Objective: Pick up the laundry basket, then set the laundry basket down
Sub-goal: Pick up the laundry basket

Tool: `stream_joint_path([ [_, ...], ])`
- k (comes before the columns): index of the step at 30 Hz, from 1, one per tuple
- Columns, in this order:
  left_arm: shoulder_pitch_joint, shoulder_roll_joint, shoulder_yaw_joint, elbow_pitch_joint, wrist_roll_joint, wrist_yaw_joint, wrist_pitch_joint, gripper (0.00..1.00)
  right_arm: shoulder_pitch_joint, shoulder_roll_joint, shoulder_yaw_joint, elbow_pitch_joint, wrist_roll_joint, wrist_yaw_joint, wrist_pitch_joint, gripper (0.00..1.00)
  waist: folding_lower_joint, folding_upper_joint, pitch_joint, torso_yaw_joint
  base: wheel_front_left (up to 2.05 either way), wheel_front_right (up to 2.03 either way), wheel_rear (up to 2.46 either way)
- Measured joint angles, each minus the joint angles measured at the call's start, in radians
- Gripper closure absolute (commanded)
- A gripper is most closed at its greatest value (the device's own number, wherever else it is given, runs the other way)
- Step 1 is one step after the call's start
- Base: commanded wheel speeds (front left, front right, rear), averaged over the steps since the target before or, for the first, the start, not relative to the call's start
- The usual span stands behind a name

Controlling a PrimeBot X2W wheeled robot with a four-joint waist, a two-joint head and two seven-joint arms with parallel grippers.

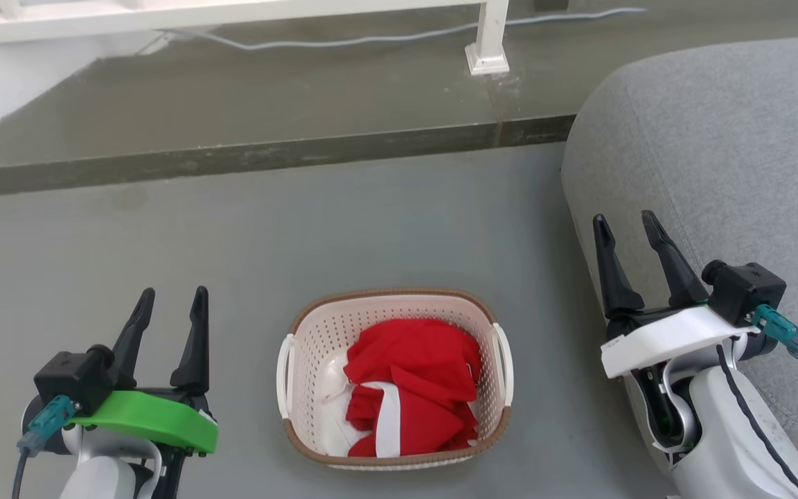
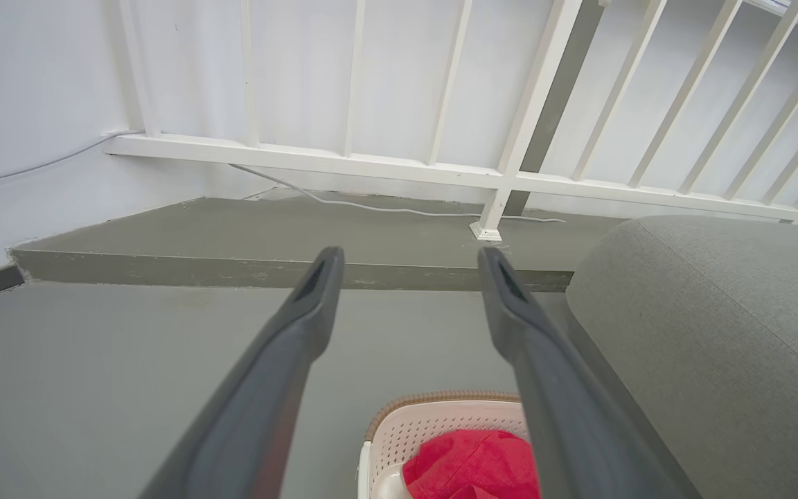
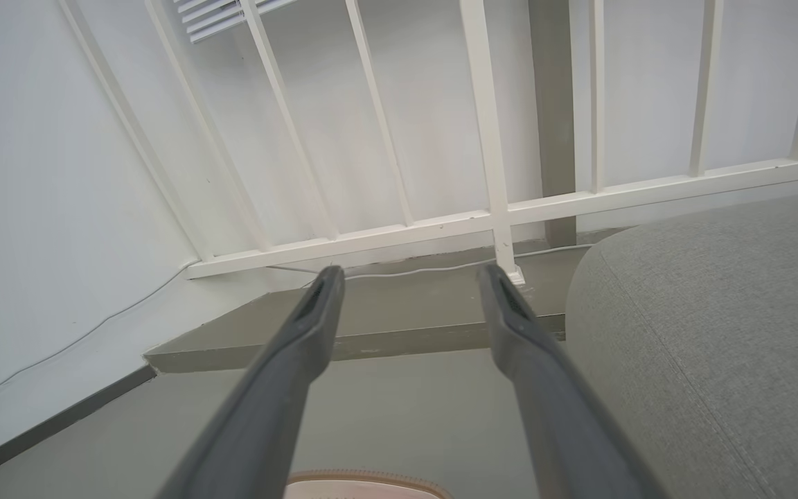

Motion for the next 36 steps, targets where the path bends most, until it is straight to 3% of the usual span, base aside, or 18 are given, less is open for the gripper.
stream_joint_path([
  [17,-0.012,0.003,-0.012,0.015,0.002,-0.013,0.000,0.00,0.002,0.003,0.002,0.043,0.004,-0.002,0.000,0.00,0.0000,0.0000,0.134,-0.001,0.00,0.00,0.00],
  [36,-0.226,0.030,-0.116,0.180,-0.012,-0.017,0.005,0.00,-0.137,0.003,0.034,0.197,0.050,-0.018,0.000,0.00,0.0001,0.0000,0.368,0.012,0.00,0.00,0.00],
])
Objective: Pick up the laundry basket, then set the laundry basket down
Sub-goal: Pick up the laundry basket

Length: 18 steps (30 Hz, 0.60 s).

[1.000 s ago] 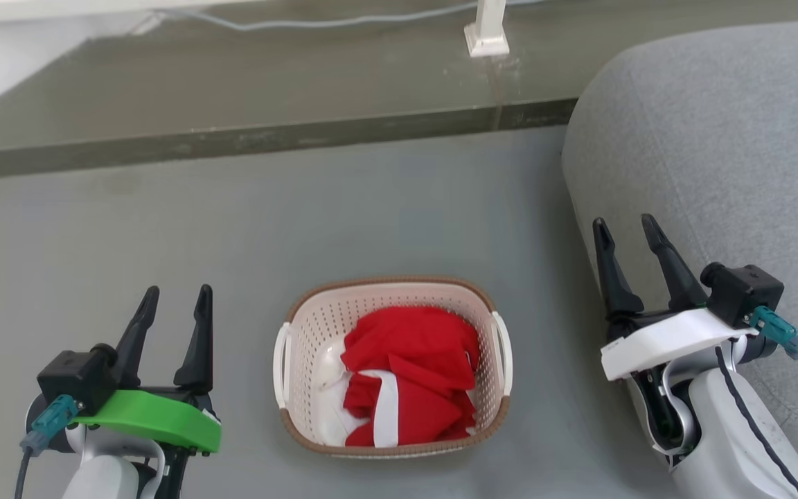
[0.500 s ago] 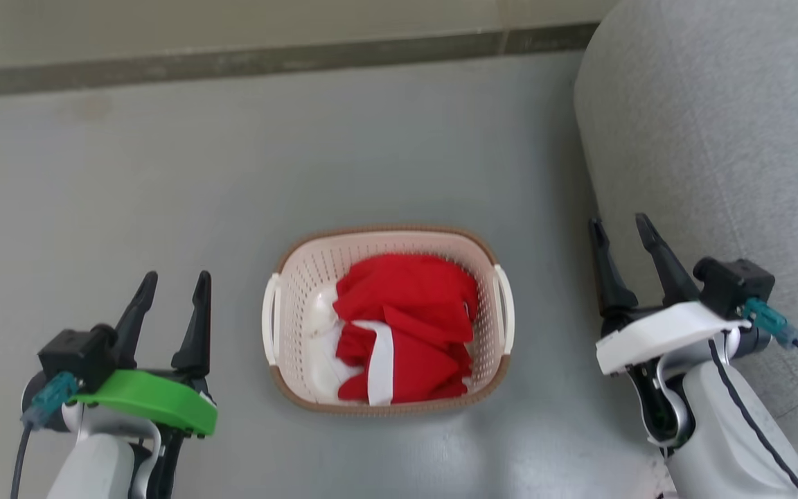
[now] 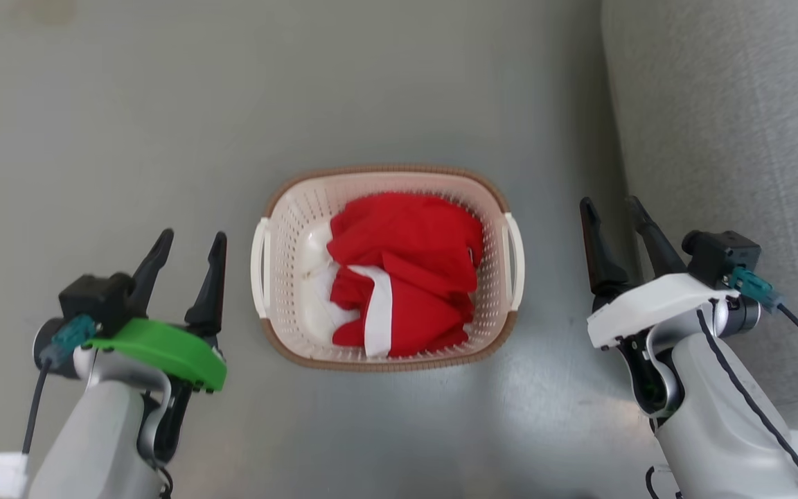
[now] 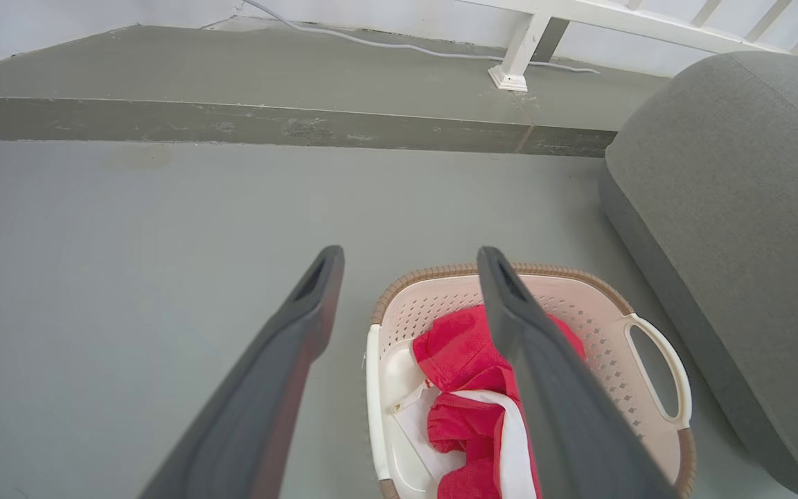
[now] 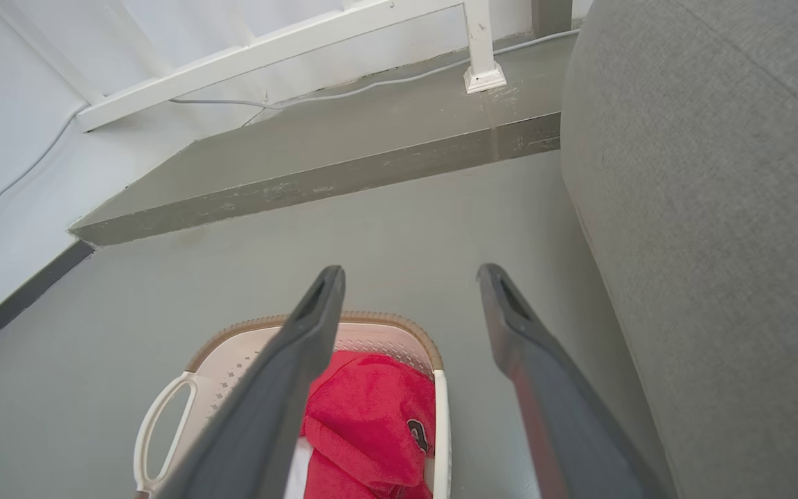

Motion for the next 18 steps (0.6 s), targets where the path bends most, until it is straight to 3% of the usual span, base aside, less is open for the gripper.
stream_joint_path([
  [18,-0.212,0.032,-0.132,0.167,-0.072,0.000,0.057,0.00,-0.159,-0.002,0.058,0.256,0.051,-0.001,0.003,0.00,0.0000,0.0000,0.204,0.012,0.00,0.00,0.00],
])
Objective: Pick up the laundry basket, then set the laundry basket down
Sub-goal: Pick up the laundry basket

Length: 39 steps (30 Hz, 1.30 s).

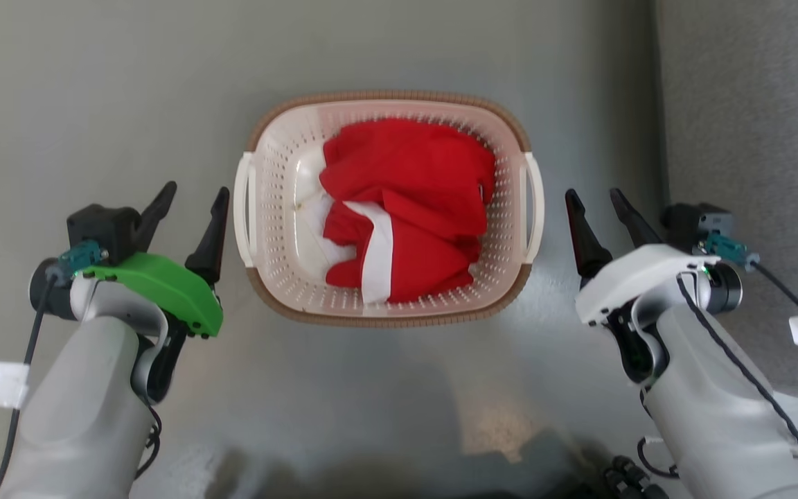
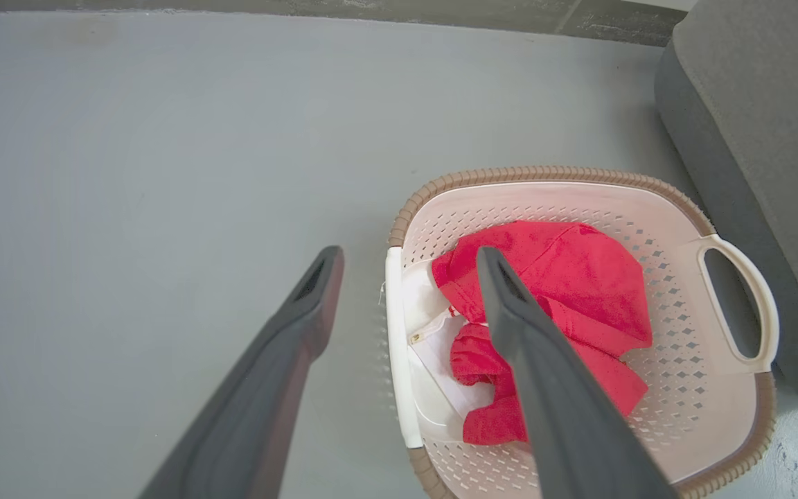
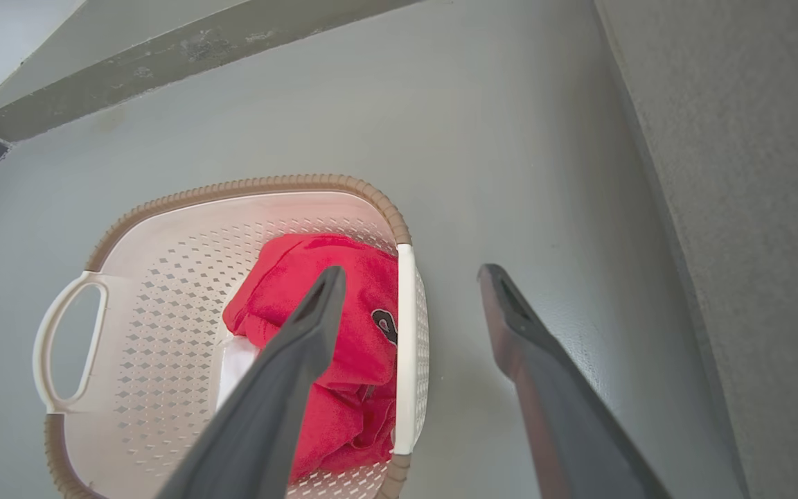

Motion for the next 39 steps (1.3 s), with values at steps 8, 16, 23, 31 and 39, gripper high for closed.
stream_joint_path([
  [8,-0.073,0.009,-0.055,0.062,-0.047,0.000,0.023,0.00,-0.086,-0.004,0.050,0.072,0.041,0.001,0.000,0.00,0.0000,0.0000,0.088,0.000,0.00,0.00,0.00],
  [16,-0.161,0.029,-0.098,0.102,-0.059,0.000,0.050,0.00,-0.171,-0.006,0.112,0.123,0.085,0.002,0.000,0.00,0.0000,0.0000,0.172,-0.011,0.00,0.00,0.00],
  [23,-0.225,0.037,-0.130,0.139,-0.109,0.000,0.066,0.00,-0.240,-0.008,0.165,0.170,0.116,0.001,0.000,0.00,0.0000,0.0000,0.240,-0.022,0.00,0.00,0.00],
  [31,-0.277,0.035,-0.191,0.171,-0.137,0.000,0.087,0.00,-0.287,-0.009,0.207,0.214,0.169,0.001,0.000,0.00,0.0000,0.0000,0.299,-0.024,0.00,0.00,0.00],
  [39,-0.299,0.032,-0.241,0.203,-0.183,0.000,0.094,0.00,-0.322,-0.009,0.246,0.247,0.205,0.001,0.000,0.25,-0.0001,0.0000,0.323,-0.013,0.00,0.00,0.00],
])
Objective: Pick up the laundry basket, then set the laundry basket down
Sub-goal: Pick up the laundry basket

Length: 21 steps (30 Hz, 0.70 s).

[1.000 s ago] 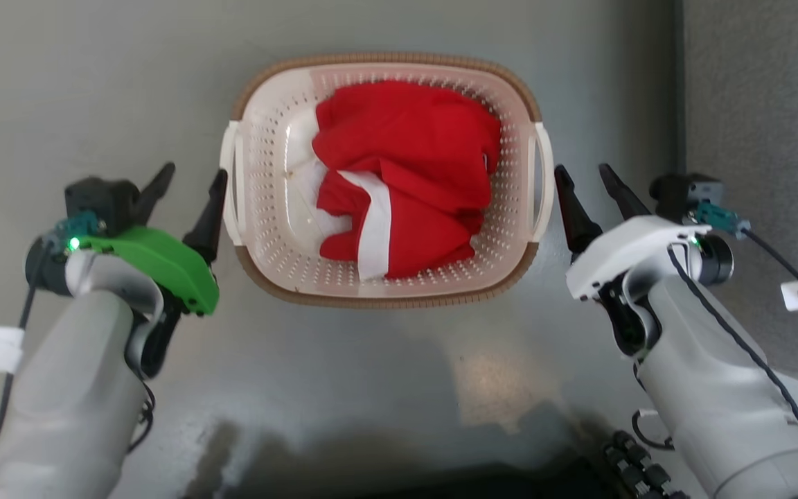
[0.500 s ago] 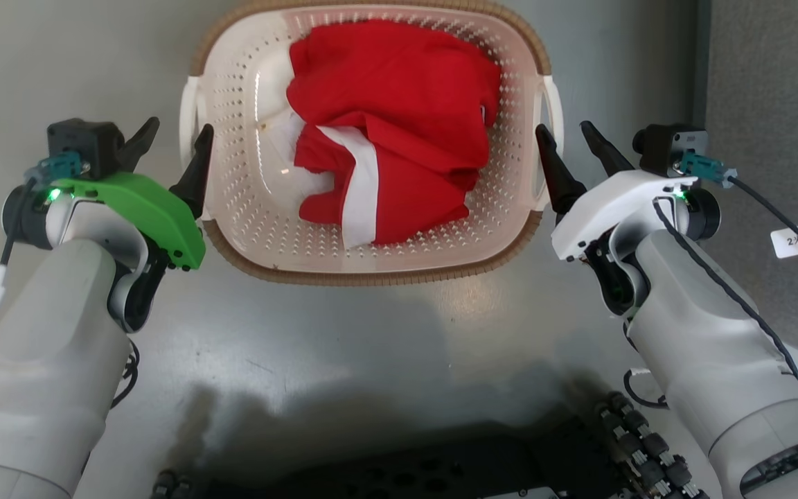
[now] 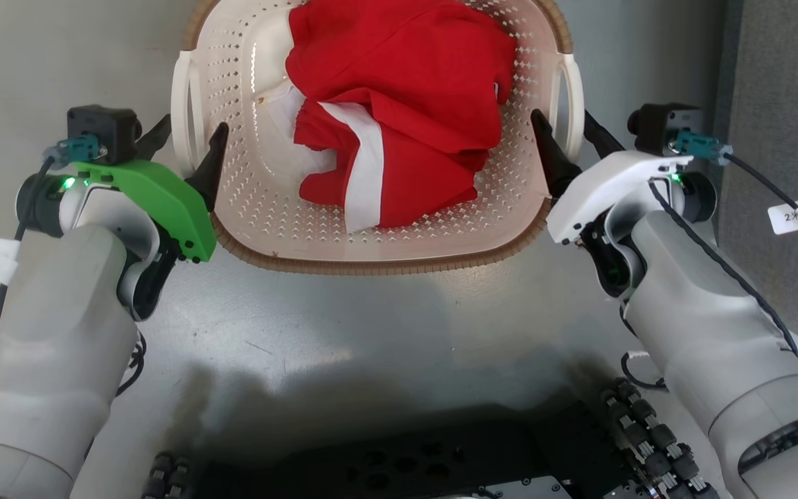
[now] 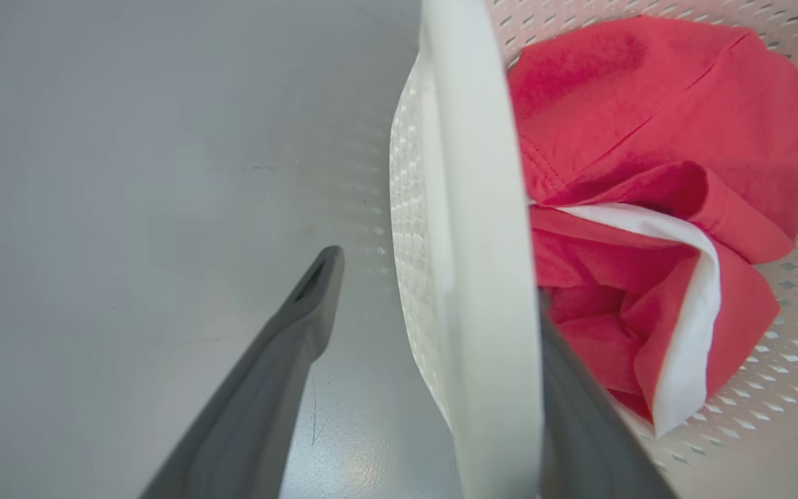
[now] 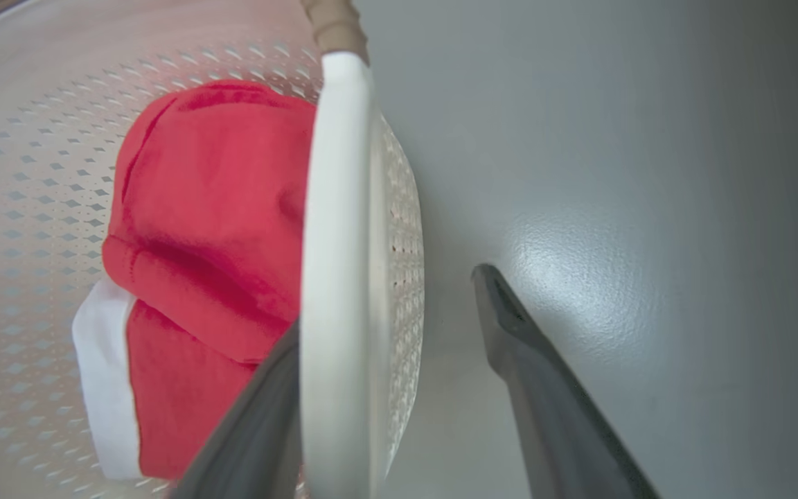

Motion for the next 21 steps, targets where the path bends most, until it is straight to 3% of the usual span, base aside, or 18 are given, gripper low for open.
stream_joint_path([
  [1,-0.005,-0.001,-0.006,0.004,-0.001,0.000,0.000,0.15,-0.006,0.000,0.005,0.004,0.001,0.000,0.000,0.62,0.0000,0.0000,0.002,0.001,0.00,0.00,0.00],
  [2,-0.010,-0.001,-0.008,0.008,-0.004,0.000,0.000,0.51,-0.011,-0.001,0.011,0.006,0.002,0.000,0.000,0.90,0.0000,0.0000,0.003,0.002,0.00,0.00,0.00],
  [3,-0.013,-0.001,-0.012,0.011,-0.008,0.000,0.000,0.65,-0.018,-0.001,0.017,0.007,0.004,0.000,0.000,1.00,0.0000,0.0000,0.005,0.003,0.00,0.00,0.00],
  [4,-0.017,-0.002,-0.018,0.013,-0.012,-0.003,0.000,0.92,-0.025,0.000,0.021,0.010,0.007,0.000,0.000,1.00,0.0000,0.0000,0.006,0.003,0.00,0.00,0.00],
  [5,-0.021,-0.003,-0.026,0.014,-0.020,-0.007,0.000,1.00,-0.030,0.002,0.026,0.010,0.009,0.001,0.000,1.00,0.0000,0.0000,0.007,0.004,0.00,0.00,0.00],
  [21,-0.026,-0.030,-0.101,0.083,-0.123,0.001,-0.012,1.00,-0.043,0.021,0.073,0.060,0.034,0.000,-0.002,1.00,0.0000,0.0000,-0.069,0.006,0.00,0.00,0.00],
])
